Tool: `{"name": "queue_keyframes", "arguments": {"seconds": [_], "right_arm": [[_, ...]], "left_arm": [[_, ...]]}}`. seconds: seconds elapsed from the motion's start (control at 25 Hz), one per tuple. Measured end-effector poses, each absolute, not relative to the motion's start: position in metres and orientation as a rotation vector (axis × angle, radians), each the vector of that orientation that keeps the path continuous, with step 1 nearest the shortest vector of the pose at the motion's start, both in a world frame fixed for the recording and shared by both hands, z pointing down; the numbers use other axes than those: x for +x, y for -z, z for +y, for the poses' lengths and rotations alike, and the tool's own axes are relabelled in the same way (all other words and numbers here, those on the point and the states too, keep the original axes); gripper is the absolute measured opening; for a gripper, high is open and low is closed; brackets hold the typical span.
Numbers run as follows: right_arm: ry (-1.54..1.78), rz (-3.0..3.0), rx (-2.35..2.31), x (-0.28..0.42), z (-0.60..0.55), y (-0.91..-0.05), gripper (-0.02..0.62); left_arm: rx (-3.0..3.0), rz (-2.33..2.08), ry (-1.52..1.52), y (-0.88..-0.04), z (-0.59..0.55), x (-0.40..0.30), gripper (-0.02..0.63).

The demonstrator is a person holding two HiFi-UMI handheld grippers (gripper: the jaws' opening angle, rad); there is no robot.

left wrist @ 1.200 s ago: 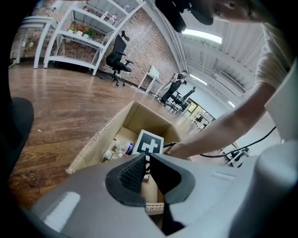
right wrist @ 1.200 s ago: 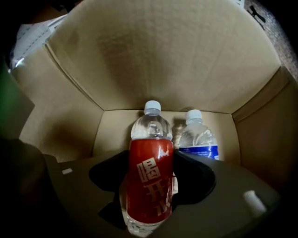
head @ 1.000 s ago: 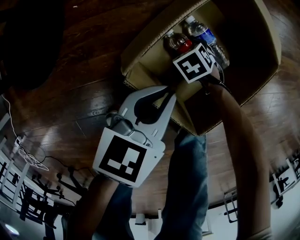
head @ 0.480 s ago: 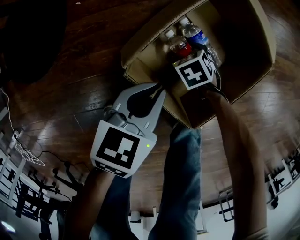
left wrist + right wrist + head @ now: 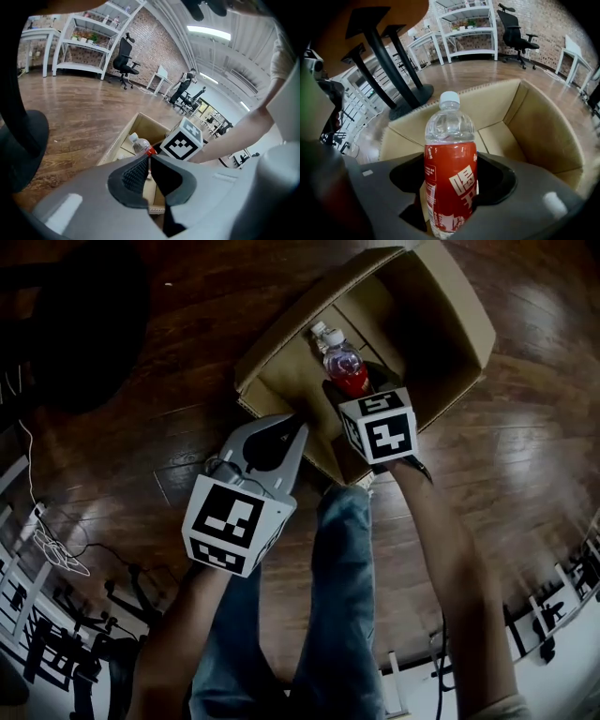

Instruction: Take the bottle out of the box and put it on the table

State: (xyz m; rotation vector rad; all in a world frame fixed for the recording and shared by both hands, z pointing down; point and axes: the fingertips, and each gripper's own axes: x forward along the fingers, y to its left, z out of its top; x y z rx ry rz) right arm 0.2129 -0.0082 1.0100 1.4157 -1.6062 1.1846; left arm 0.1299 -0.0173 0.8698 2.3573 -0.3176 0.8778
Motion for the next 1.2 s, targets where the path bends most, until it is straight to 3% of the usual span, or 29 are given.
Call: {"name": "queue_keyframes", "arguments": {"seconds": [0.52,1.2], "right_arm": [[-1.076,-1.82,1.46,0.194,-0.041,-0.816,0.301],[-0.873,-1.993,1.654,0.158,-0.073,-0.542,0.302]], "left_arm": [[2.307,-0.54,-0.775,-0.754,-0.037,0.129,0.0],[2.373,-0.754,-0.508,-0.517,-0.055,0.106,0.0]]}}
